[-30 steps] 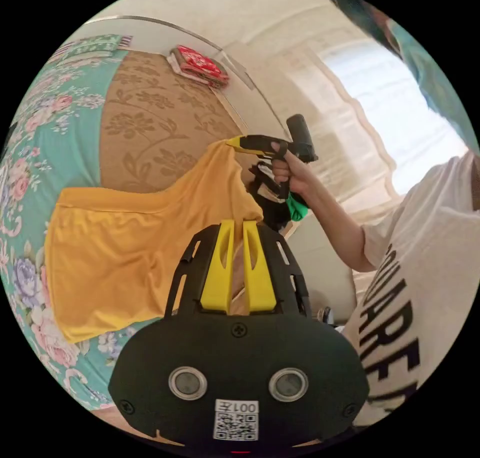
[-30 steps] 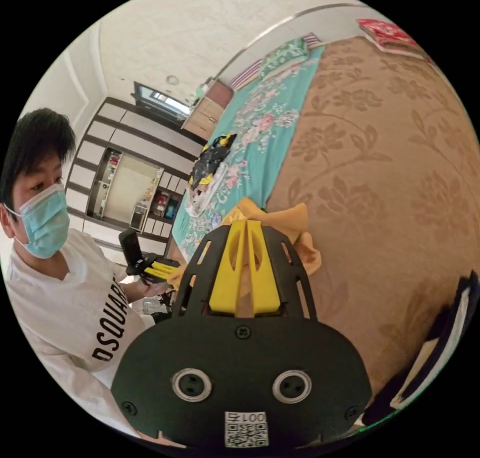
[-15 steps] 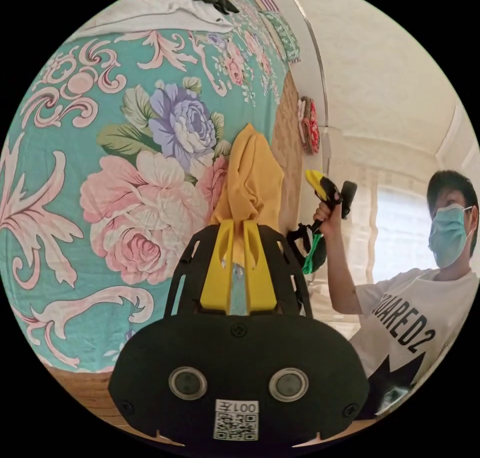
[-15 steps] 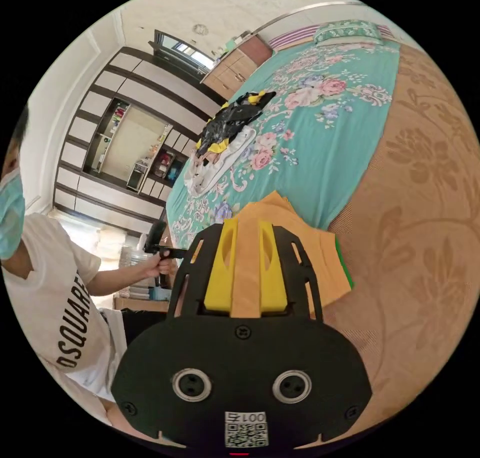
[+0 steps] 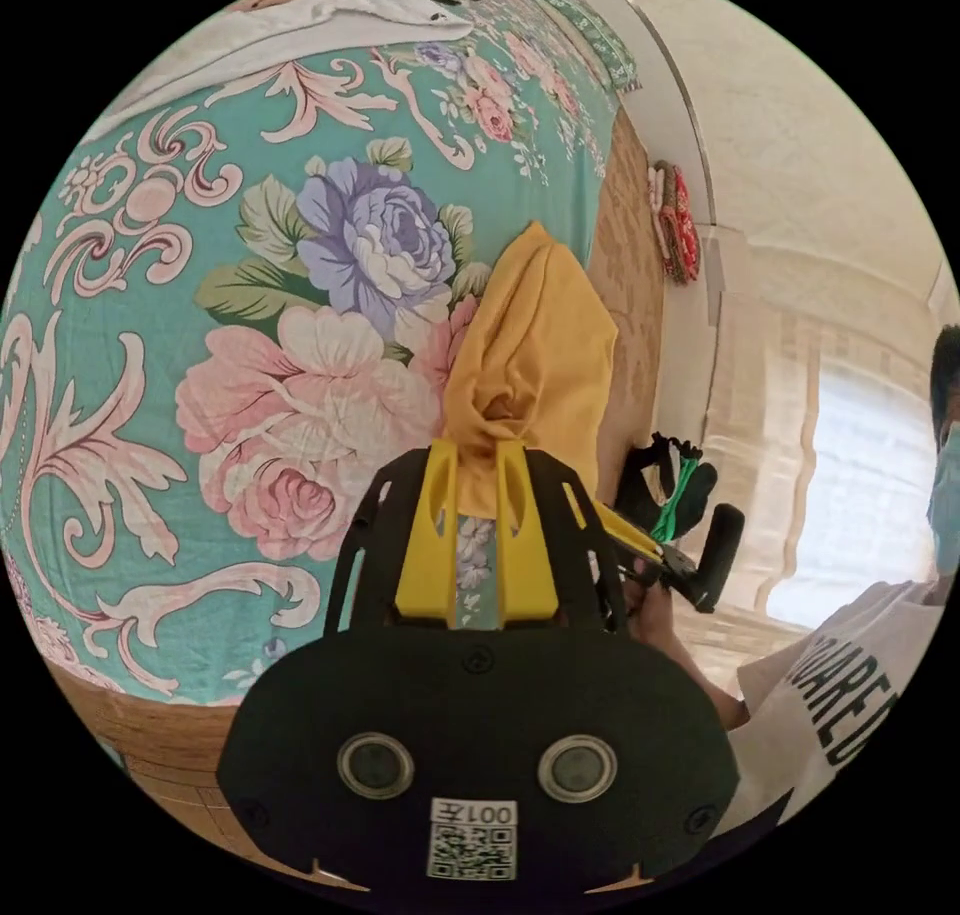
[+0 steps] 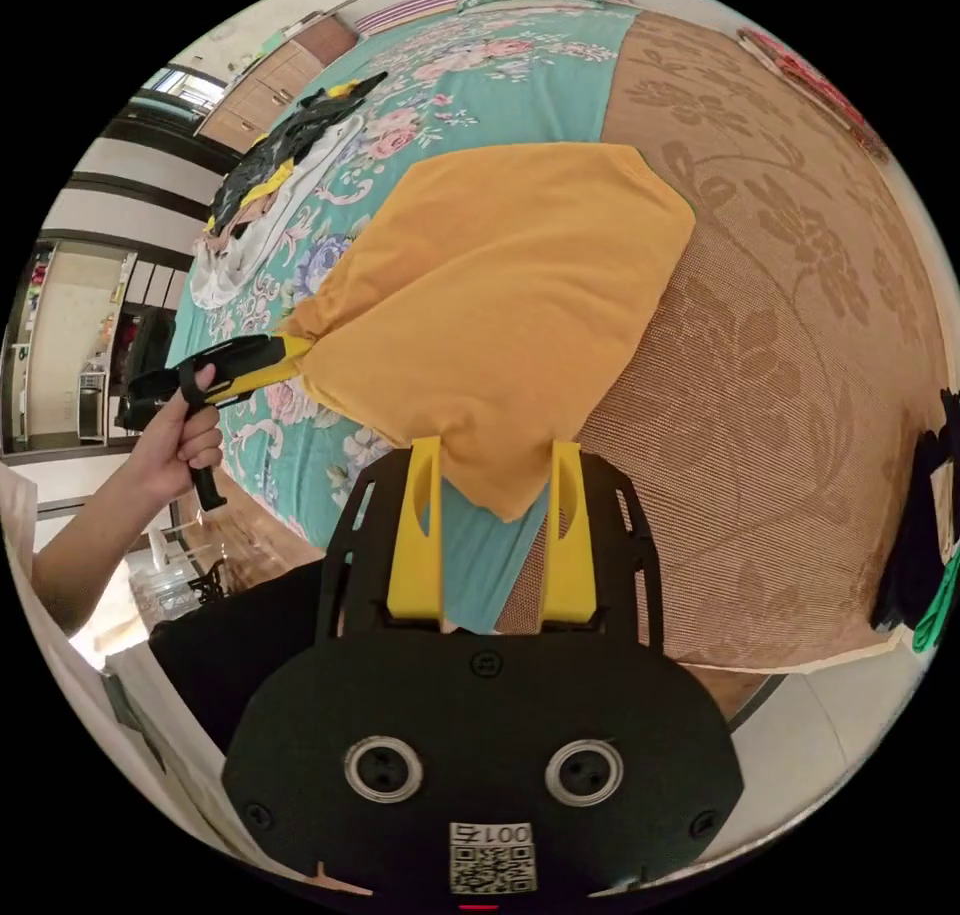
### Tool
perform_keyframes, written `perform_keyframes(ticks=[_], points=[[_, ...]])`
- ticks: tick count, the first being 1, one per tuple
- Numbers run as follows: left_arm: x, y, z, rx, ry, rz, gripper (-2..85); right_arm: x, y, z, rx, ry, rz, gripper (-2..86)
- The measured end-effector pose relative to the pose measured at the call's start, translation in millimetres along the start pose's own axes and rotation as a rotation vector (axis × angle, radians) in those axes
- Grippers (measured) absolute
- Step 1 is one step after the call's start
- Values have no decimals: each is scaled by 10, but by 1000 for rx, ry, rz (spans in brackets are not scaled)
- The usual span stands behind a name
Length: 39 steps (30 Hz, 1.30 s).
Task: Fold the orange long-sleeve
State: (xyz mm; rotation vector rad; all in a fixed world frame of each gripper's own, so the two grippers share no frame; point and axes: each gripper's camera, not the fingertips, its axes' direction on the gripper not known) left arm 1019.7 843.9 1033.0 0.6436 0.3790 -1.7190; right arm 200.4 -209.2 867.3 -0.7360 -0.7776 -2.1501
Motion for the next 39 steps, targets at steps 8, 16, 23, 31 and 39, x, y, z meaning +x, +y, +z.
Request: perform_keyframes(ticks=[8, 16, 23, 31, 39], points=[[-617, -48, -233, 110, 182, -272, -3, 393, 235, 78, 29, -232, 50, 66], [-632, 20, -357, 72, 138, -280, 89, 262, 426, 253, -5, -169, -112, 127], [-649, -32, -87, 24, 291, -383, 122, 423, 209, 390, 16, -143, 32, 57], [-677, 90, 1, 148, 678, -533, 204, 824, 208, -398, 165, -519, 23, 25], [-589, 133, -27, 234, 821, -534, 214, 1314, 514, -402, 62, -495, 18, 23]])
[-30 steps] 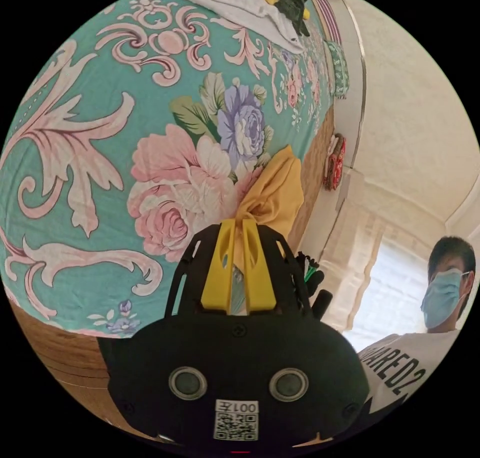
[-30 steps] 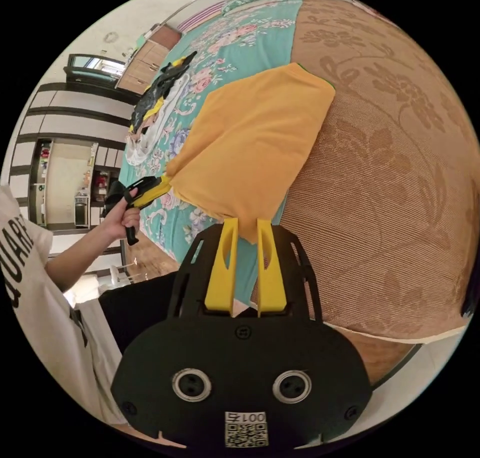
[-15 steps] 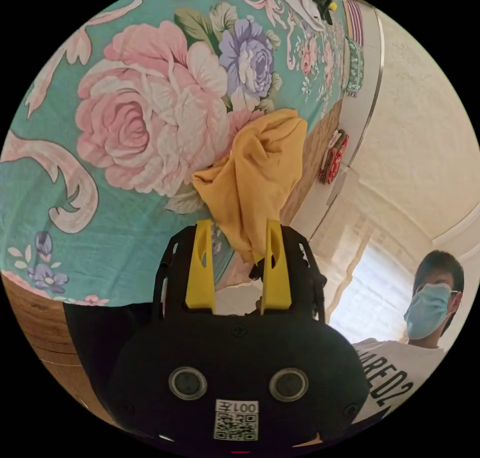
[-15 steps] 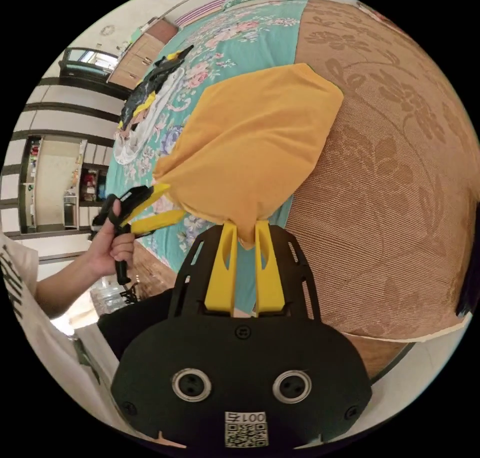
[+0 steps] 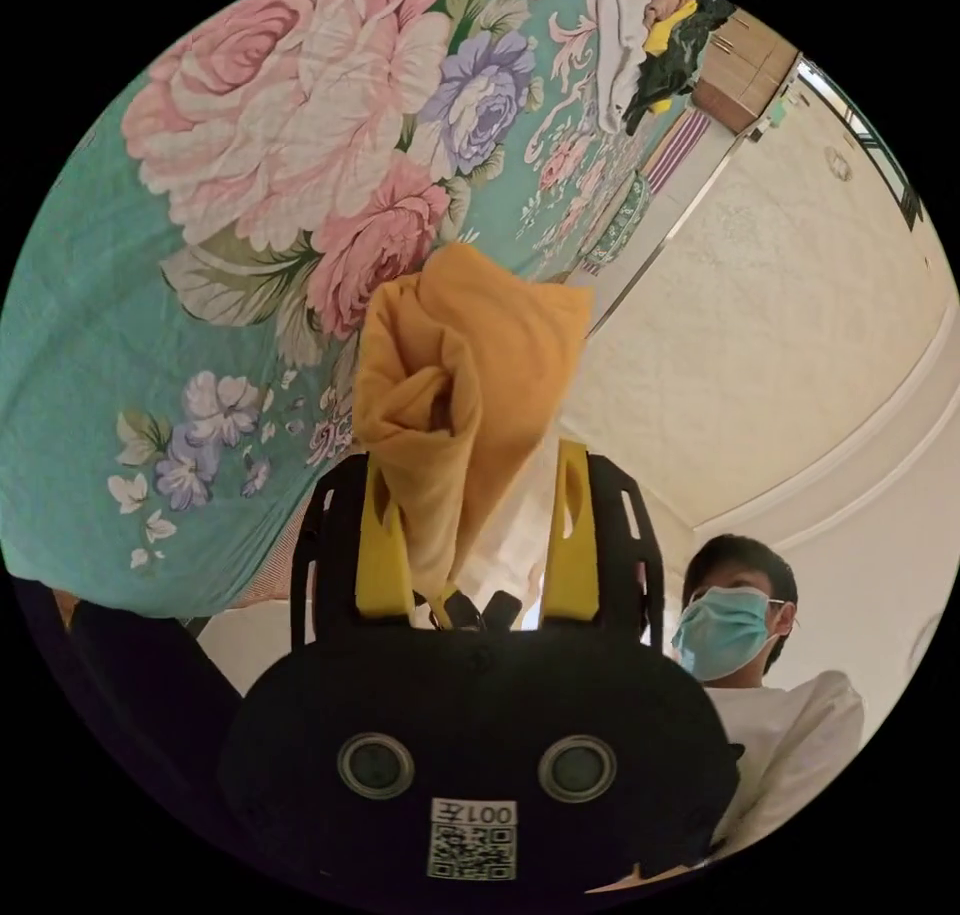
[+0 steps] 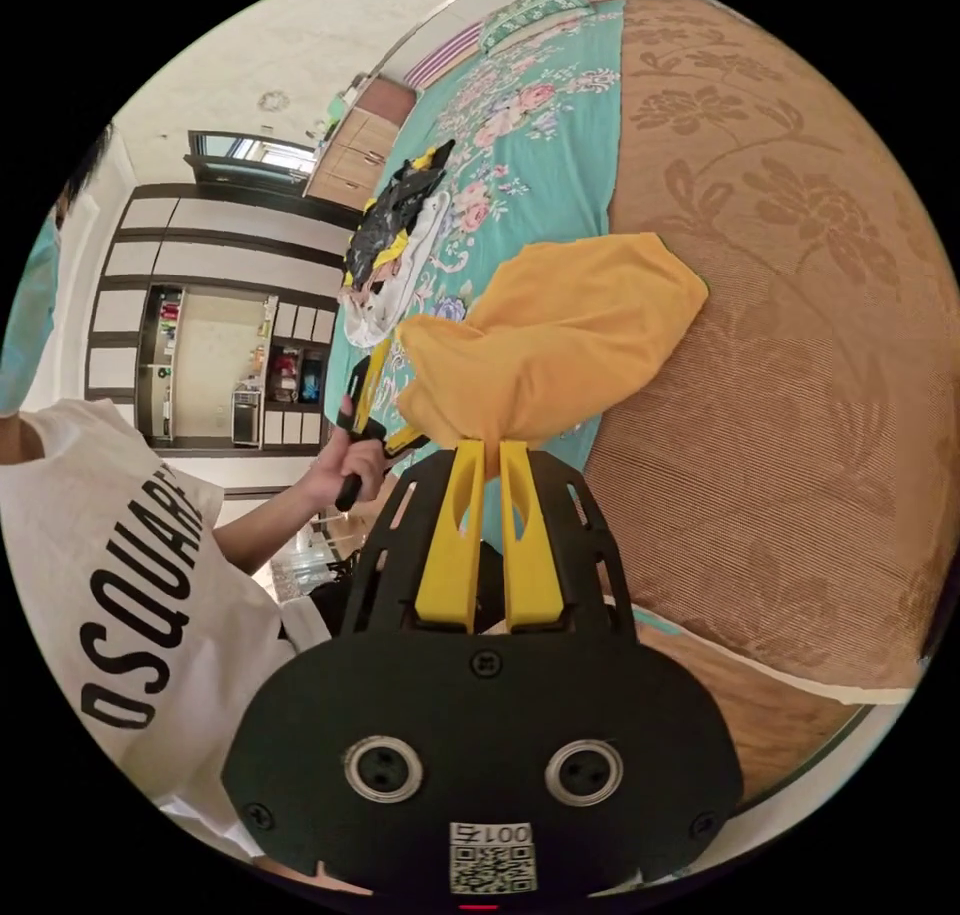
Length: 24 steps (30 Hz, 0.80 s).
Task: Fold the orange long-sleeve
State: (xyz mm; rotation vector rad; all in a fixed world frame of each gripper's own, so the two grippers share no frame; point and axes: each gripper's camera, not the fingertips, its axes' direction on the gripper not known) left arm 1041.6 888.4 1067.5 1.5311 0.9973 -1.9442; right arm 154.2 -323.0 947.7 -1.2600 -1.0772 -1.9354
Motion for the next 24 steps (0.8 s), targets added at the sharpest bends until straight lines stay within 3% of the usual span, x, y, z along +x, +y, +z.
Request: perform_keyframes(ticks=[4, 9, 11, 14, 20, 24], points=[[-24, 85, 9, -93, -65, 0, 287, 140, 78, 32, -24, 5, 2, 24], [-193, 48, -178, 92, -72, -90, 210, 148, 276, 133, -91, 113, -174, 28], [-303, 33, -174, 118, -93, -120, 110, 282, 336, 176, -92, 100, -131, 31], [-299, 139, -120, 120, -119, -103, 48, 536, 450, 341, -145, 92, -7, 44], [-219, 467, 1, 64, -26, -109, 27, 636, 662, 556, 5, 22, 161, 115], [-151, 614, 135, 34, 36, -125, 24, 846, 632, 537, 115, -105, 309, 70]])
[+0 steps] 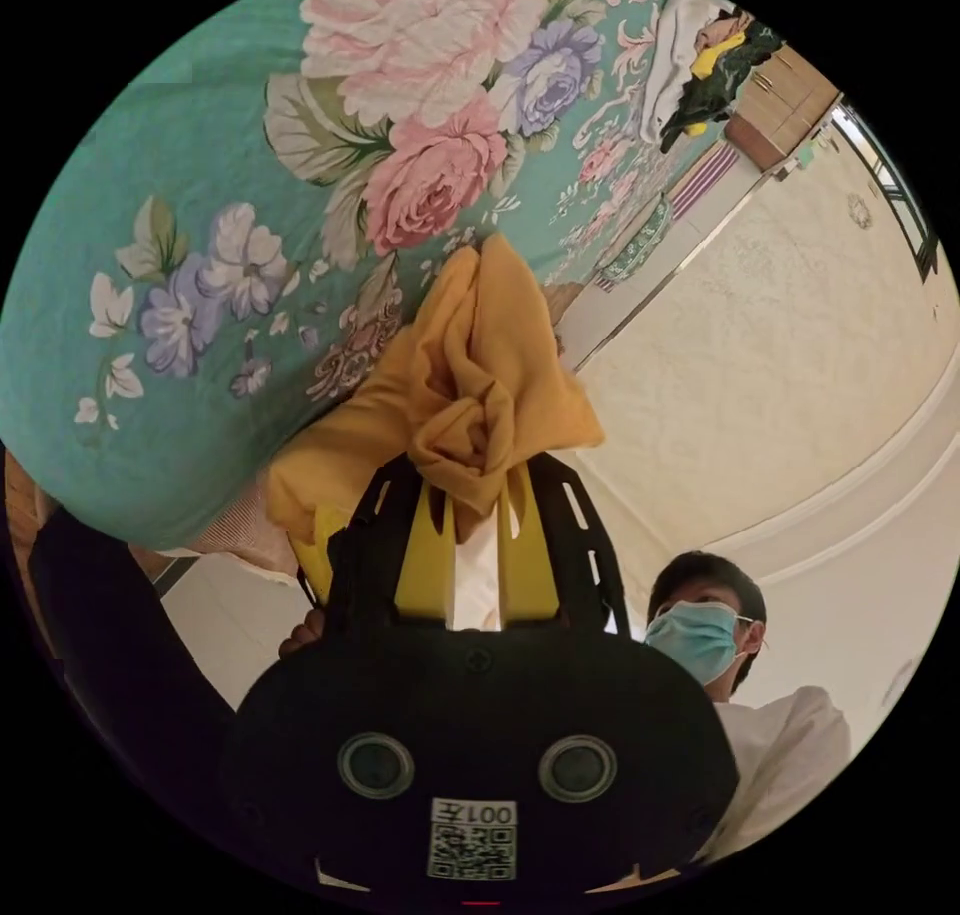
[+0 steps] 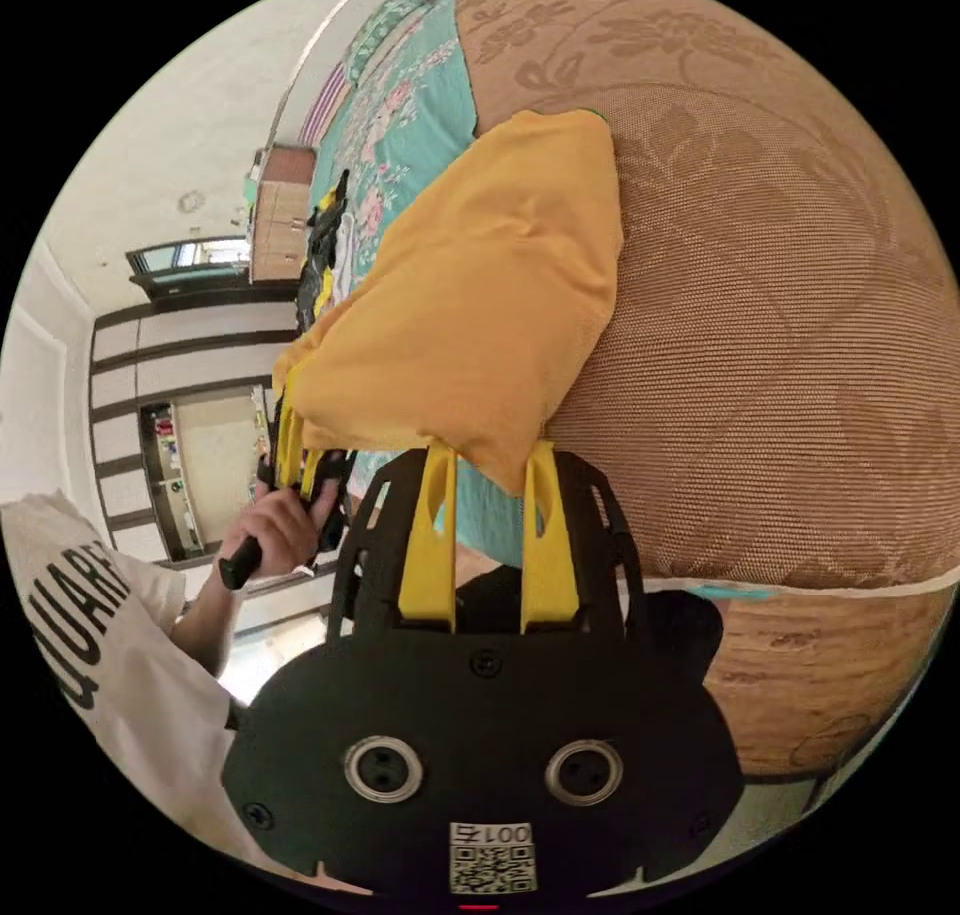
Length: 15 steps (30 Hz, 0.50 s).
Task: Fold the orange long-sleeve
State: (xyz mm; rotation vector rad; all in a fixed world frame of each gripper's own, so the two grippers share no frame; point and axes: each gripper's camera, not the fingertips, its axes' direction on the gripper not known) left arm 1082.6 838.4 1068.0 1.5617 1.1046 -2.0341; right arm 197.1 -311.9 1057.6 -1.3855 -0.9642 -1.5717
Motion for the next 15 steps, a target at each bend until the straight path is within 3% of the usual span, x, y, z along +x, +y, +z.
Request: perform_keyframes(ticks=[4, 10, 15], points=[[270, -43, 369, -44, 104, 54, 21, -9, -282, -365, 117, -164, -45, 36], [1409, -377, 1642, -280, 163, 400, 20, -722, -1342, -1541, 429, -220, -456, 18], [1873, -106, 2150, -337, 130, 575, 23, -1354, -1382, -1887, 490, 110, -655, 14]])
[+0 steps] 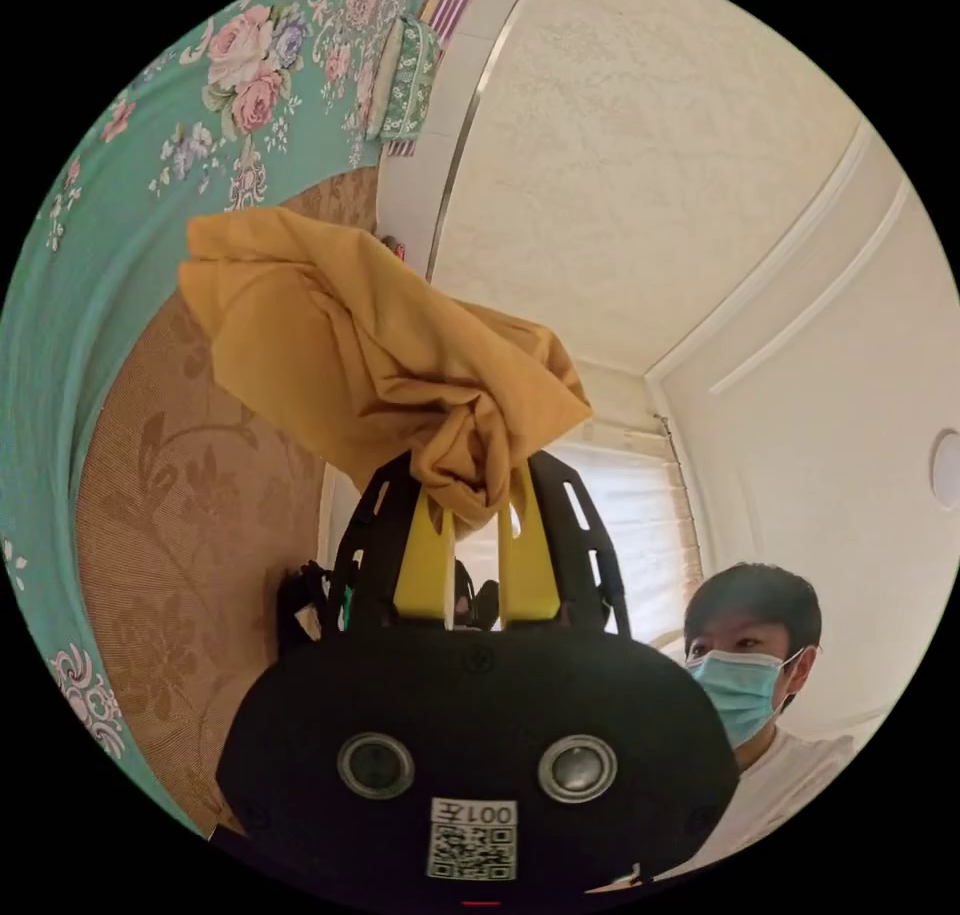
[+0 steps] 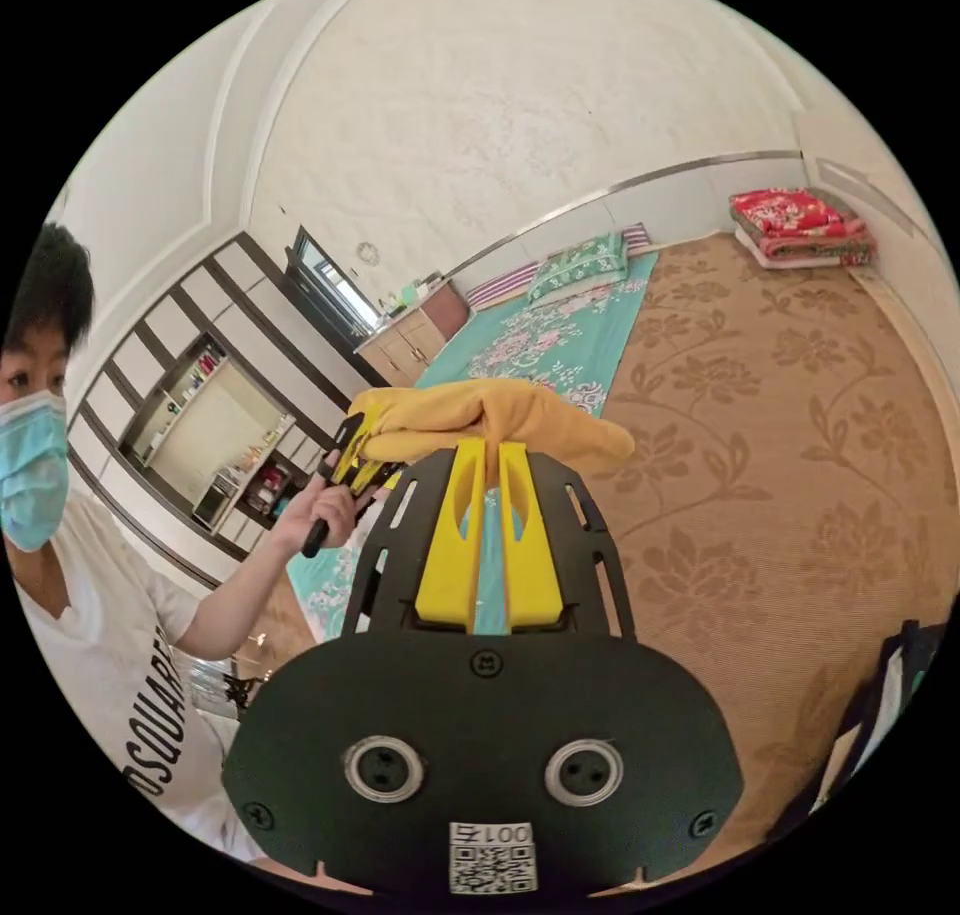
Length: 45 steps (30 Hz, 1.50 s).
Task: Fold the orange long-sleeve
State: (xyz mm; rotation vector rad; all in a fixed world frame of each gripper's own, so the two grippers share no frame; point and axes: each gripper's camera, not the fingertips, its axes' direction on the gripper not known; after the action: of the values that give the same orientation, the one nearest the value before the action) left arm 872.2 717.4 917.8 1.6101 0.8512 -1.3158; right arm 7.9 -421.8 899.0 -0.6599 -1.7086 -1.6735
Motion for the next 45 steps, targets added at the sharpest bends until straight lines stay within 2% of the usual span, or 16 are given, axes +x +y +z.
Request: perform_keyframes(ticks=[3, 6, 9, 11, 15, 20, 25, 28, 31, 33, 35, 38, 39, 41, 42, 45], points=[[-197, 178, 39, -25, -84, -27, 24, -65, 267, 93, -68, 119, -28, 15], [-655, 510, -126, -37, -205, -100, 24, 45, 819, 309, -176, 156, 38, 17], [-1157, 1022, -476, -66, -427, -238, 24, 161, 1606, 604, -386, 159, 173, 18], [-1415, 1517, -824, -62, -564, -414, 23, 144, 2055, 706, -510, 149, 250, 19], [-1313, 1987, -1104, -33, -581, -470, 23, -96, 2444, 525, -557, 56, 319, 21], [-1157, 2182, -1045, -102, -657, -463, 25, -259, 2616, 561, -673, 57, 274, 23], [-1146, 2326, -1031, -38, -638, -469, 39, -209, 2716, 595, -676, 41, 313, 23], [-1045, 2432, -1059, 12, -641, -488, 41, -315, 2679, 616, -721, 28, 246, 23], [-735, 2411, -985, -16, -750, -428, 69, -466, 2529, 533, -767, 63, 156, 33], [-519, 2300, -797, -117, -864, -324, 94, -605, 2351, 476, -742, 138, 81, 59], [-306, 2123, -401, -280, -1009, -106, 112, -688, 2247, 546, -722, 143, 52, 86], [-308, 1981, 87, -412, -1060, 65, 108, -832, 2255, 891, -769, 118, 27, 94], [-340, 1968, 160, -425, -1064, 76, 102, -902, 2332, 1058, -813, 158, 7, 84], [-557, 1962, 348, -499, -1154, 61, 9, -1013, 2462, 1196, -820, 279, -62, 52], [-605, 1972, 355, -501, -1186, 41, 5, -1073, 2479, 1185, -807, 295, -78, 40], [-554, 2016, 249, -435, -1090, 2, -6, -1162, 2405, 868, -718, 325, -24, 17]])
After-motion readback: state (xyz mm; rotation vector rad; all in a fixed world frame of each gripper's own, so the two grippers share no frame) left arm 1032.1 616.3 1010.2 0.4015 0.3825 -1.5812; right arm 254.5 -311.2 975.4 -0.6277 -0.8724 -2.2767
